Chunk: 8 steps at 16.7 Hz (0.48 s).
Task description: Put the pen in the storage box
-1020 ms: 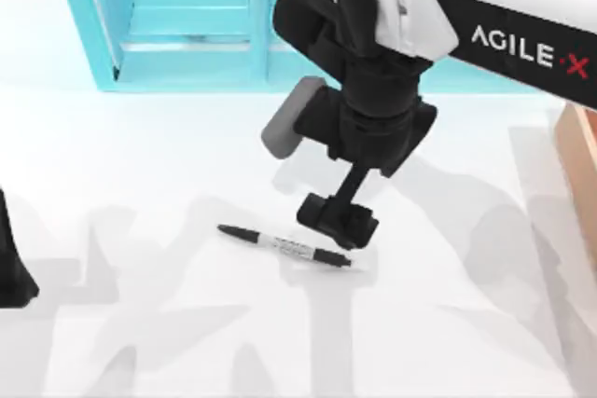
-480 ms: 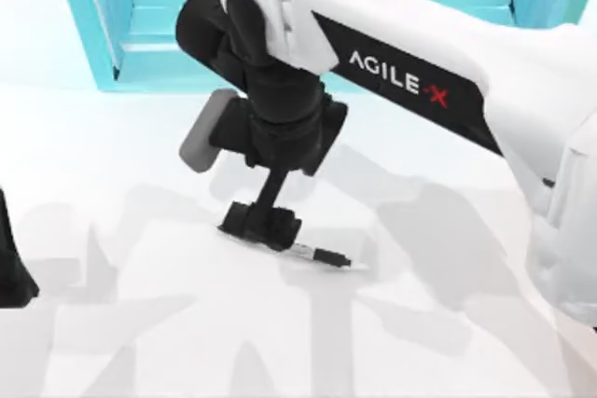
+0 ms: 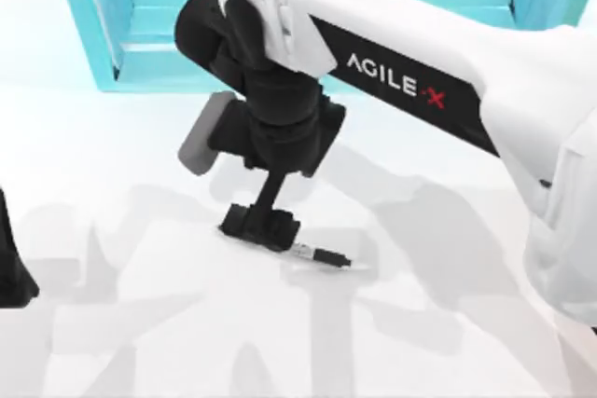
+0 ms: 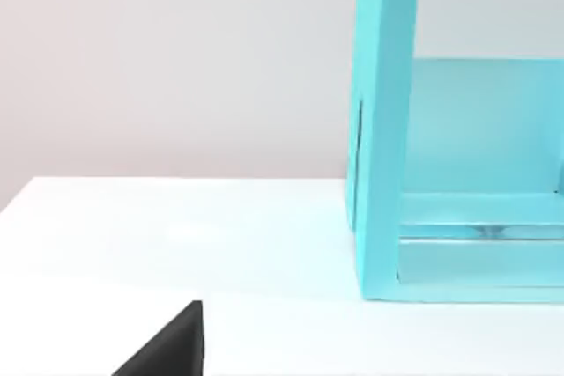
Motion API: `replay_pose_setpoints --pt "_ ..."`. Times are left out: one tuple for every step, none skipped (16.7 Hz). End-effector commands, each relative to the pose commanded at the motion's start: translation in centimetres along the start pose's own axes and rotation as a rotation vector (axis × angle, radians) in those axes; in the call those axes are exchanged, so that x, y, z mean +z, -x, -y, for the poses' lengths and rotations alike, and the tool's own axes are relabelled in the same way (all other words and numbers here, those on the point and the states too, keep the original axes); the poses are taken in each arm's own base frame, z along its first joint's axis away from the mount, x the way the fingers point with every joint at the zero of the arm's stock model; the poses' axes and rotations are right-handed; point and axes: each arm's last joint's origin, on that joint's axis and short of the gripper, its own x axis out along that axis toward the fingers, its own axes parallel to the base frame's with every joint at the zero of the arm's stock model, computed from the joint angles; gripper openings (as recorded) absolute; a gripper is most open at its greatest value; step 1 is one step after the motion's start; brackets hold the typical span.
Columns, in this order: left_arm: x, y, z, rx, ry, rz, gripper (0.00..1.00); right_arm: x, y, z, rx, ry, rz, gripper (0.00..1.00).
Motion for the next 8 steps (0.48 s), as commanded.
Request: replay_pose_setpoints --pt "0.0 0.0 0.0 0.0 0.0 0.0 1.0 0.1 -0.7 0.0 0.0 0.002 -0.001 1.0" --pt "0.0 0.0 0.0 0.0 0.0 0.0 1.0 0.2 -1.6 0.0 0.001 0.003 -0.003 1.0" --pt "0.0 0.0 0.0 0.0 0.0 0.0 1.0 0.3 -2.8 0.0 0.002 0.002 -0.004 1.0" --pt "0.0 0.0 0.0 0.0 0.0 0.0 1.0 0.3 -4.0 0.1 0.0 0.002 -0.001 1.0" --pt "0.0 0.0 0.0 0.0 0.0 0.0 1.0 0.4 -5.2 0.1 -0.002 0.002 0.005 1.0" --pt "0.0 0.0 0.0 0.0 0.0 0.0 1.0 0.4 -6.6 0.0 -0.003 0.002 0.007 1.0" --pt "0.0 0.0 0.0 0.0 0.0 0.0 1.0 0.3 -7.7 0.0 -0.002 0.002 0.005 1.0" --pt "0.0 0.0 0.0 0.0 0.0 0.0 1.0 0.2 -8.6 -0.1 -0.002 0.002 0.003 1.0"
